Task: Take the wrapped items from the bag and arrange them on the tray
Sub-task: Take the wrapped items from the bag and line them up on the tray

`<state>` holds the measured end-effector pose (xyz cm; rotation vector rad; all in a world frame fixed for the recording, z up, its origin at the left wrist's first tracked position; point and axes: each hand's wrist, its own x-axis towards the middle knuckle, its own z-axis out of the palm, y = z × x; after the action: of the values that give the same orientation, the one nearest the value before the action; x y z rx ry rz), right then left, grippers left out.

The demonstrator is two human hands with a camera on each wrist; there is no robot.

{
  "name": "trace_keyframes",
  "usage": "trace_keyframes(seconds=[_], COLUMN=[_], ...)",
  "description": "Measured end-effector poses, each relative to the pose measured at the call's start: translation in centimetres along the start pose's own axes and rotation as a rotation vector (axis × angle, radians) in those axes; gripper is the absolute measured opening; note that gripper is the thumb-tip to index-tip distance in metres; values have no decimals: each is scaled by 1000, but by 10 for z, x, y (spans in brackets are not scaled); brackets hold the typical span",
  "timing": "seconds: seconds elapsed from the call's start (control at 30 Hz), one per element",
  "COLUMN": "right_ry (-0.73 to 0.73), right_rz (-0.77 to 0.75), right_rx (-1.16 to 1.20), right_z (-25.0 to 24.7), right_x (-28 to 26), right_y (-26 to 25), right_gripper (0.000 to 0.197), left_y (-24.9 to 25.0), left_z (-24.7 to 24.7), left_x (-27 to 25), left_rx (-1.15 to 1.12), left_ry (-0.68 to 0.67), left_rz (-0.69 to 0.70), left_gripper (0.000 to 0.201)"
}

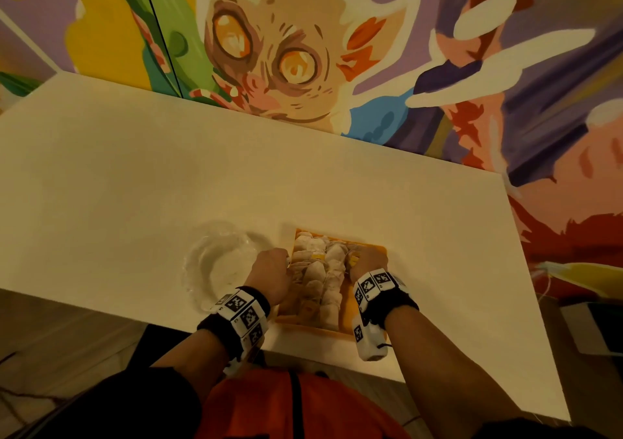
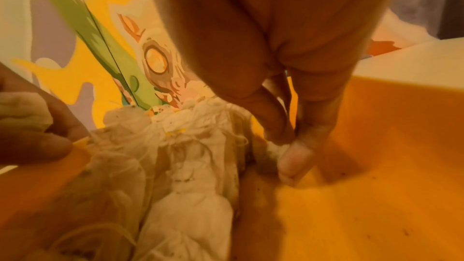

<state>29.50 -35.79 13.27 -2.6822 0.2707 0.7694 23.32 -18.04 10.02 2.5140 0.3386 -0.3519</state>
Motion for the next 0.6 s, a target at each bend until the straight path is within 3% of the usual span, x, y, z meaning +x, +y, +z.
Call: trace_keyframes(seconds=[0.13, 0.2, 0.3, 0.6], right_ry=[83, 139, 113, 157], right_rz=[-4, -5, -42, -60], right_rx=[-9, -15, -53, -89], right_z=[0, 2, -2, 12], right_x=[-2, 2, 0, 15], right_y=[-5, -2, -5, 1], right_gripper=[16, 37, 31, 43], left_y=[0, 1, 2, 3], left_z=[0, -1, -3, -3], left_x=[-1, -1, -2, -3], left_rx=[-18, -31, -46, -36], left_ry=[12, 14, 8, 24], left_rz=[-2, -5, -9, -5], left_gripper=[8, 8, 10, 13])
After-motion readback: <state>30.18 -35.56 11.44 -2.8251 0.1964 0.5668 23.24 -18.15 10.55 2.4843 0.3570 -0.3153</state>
